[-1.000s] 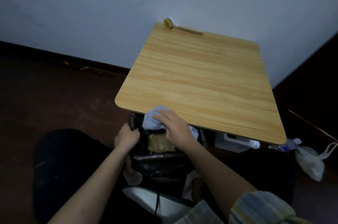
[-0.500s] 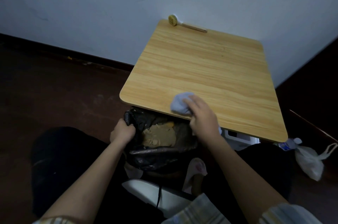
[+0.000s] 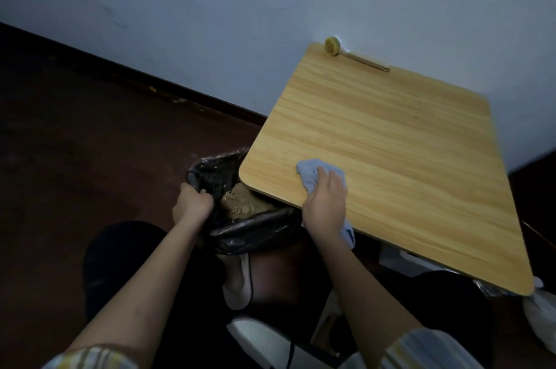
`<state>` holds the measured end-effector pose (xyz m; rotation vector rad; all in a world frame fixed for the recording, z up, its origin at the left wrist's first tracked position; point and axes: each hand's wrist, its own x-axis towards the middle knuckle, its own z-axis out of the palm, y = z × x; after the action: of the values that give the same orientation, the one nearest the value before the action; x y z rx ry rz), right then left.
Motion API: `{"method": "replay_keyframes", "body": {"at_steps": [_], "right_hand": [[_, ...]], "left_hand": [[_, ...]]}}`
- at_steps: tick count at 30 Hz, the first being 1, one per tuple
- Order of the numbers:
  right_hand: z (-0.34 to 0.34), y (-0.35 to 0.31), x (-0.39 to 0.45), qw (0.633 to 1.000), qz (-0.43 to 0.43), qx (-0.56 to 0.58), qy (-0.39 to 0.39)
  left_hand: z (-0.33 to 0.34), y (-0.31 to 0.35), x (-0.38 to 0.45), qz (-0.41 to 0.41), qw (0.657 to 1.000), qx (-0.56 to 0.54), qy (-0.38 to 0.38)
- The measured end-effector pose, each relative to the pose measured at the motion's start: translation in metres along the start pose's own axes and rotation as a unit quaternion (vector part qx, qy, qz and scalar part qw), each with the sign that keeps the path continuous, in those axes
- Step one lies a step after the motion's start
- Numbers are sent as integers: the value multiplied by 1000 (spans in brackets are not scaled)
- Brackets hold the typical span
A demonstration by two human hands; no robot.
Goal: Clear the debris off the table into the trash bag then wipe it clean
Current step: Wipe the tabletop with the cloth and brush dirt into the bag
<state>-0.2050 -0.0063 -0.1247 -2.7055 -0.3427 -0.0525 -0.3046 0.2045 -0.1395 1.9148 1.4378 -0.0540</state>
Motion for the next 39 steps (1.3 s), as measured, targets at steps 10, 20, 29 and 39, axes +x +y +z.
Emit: {"method": "replay_keyframes", "body": {"at_steps": [10,20,29,39], "right_hand": [[56,-138,21,992,-89,-21,-85],[28,-157,80,980,-146,86,-102],[-31,10,141,987,158,29,-19],[18,-21,161,985,174,-8,-13]], "left_hand": [[-38,8,56,17,999,38,7],[-60,45,94,45,998,53,12],[-22,104,122,74,995,58,-27],[15,135,152,114,987,74,-83]]}}
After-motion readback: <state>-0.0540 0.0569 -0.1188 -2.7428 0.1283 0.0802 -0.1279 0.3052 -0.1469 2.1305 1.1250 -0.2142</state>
